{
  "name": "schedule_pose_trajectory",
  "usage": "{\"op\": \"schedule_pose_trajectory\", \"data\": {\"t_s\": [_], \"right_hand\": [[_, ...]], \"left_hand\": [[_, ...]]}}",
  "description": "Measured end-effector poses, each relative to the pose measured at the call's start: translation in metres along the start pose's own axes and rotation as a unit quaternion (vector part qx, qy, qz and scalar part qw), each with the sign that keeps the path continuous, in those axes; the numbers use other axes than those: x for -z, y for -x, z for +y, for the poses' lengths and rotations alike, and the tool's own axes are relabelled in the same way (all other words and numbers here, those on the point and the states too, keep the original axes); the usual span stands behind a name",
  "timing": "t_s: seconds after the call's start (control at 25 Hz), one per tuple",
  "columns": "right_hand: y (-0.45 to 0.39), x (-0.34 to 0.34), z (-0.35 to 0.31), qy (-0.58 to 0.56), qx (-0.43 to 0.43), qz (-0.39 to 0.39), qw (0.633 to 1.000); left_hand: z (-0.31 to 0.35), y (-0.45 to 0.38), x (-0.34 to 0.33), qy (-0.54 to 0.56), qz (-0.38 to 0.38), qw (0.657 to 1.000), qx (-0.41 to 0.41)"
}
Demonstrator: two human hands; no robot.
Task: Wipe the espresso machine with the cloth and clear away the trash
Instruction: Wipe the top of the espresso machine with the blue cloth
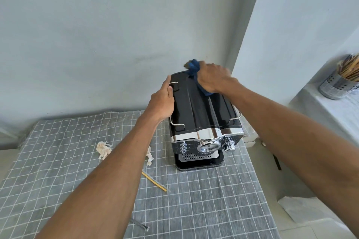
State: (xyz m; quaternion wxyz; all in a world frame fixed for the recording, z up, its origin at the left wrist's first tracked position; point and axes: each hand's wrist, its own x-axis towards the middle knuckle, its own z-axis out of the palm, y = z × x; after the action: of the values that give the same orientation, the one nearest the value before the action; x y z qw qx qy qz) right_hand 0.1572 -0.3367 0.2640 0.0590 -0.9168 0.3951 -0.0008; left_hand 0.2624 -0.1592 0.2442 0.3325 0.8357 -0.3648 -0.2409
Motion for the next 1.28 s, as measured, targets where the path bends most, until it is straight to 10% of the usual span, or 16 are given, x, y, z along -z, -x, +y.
{"op": "schedule_pose_trajectory", "data": {"t_s": [0.48,1.28], "right_hand": [[0.126,-0.011,0.004,-0.052,0.211,-0.003,0.976],[0.074,-0.023,-0.033,-0.049,0.057,-0.035,0.997]], "left_hand": [[0.006,-0.012,0.005,-0.075,-0.054,0.995,-0.025],[0.005,-0.008,-0.015,0.019,-0.026,0.999,-0.04]]}}
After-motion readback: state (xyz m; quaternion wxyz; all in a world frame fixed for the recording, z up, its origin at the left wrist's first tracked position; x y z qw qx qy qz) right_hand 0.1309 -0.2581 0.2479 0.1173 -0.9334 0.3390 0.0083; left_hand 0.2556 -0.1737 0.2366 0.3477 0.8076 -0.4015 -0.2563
